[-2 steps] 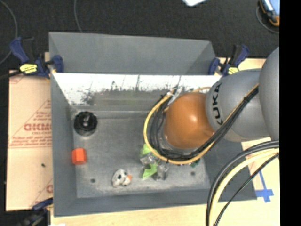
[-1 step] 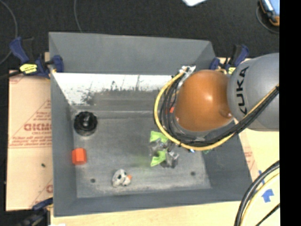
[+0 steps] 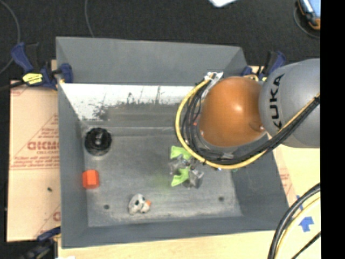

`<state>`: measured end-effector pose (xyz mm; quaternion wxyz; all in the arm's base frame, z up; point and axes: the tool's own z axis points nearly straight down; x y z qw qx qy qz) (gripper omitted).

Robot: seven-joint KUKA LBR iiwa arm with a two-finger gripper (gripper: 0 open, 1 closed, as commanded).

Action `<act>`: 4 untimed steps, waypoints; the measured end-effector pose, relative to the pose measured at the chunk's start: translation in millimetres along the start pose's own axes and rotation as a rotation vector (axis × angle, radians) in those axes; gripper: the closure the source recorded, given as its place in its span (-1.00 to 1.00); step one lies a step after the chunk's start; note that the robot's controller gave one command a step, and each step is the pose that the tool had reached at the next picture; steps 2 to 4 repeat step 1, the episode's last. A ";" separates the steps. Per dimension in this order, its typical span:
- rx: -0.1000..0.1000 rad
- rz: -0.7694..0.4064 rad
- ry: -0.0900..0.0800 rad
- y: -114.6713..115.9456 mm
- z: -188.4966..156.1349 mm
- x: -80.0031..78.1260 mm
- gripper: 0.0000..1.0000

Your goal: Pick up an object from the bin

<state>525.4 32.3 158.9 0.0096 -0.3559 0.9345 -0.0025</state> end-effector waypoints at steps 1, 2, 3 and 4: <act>-0.009 0.011 0.012 5.1 -46.4 -3.7 1.00; -0.009 0.011 0.012 5.1 -46.4 -3.7 1.00; -0.009 0.011 0.012 5.1 -46.4 -3.7 1.00; -0.009 0.011 0.012 5.1 -46.4 -3.7 1.00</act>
Offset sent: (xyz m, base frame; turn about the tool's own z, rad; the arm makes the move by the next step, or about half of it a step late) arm 0.0090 -0.0044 0.2108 -0.0719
